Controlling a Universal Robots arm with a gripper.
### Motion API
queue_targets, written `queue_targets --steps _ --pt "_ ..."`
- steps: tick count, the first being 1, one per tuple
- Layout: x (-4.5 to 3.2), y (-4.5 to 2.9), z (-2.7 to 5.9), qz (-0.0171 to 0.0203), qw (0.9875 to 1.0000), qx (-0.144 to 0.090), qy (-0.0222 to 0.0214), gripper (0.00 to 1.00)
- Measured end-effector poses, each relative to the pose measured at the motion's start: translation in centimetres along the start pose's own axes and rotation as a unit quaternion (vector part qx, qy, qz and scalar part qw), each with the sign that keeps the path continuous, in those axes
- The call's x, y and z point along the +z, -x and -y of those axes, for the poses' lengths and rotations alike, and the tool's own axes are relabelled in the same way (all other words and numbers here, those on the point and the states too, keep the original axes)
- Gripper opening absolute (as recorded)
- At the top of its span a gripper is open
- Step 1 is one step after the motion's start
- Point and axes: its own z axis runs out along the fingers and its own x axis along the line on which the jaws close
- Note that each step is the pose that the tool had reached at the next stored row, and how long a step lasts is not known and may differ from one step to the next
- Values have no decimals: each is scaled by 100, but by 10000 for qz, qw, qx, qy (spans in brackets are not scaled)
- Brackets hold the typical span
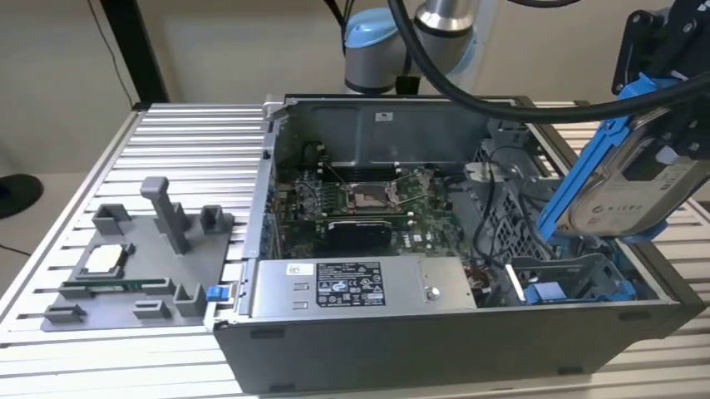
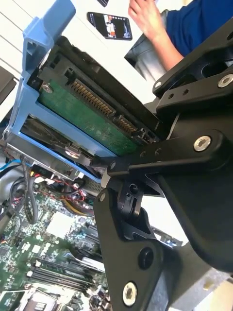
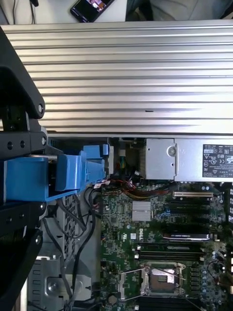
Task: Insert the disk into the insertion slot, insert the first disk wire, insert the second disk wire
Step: 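Insert the disk into the insertion slot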
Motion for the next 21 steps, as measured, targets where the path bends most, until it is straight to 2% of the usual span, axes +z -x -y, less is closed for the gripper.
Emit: queue_targets --steps 14,17,21 --pt "247 1 25 -1 10000 -1 10 0" --pt "292 2 32 -2 10000 -1 37 0" --pt "336 2 48 -7 10000 -1 99 0"
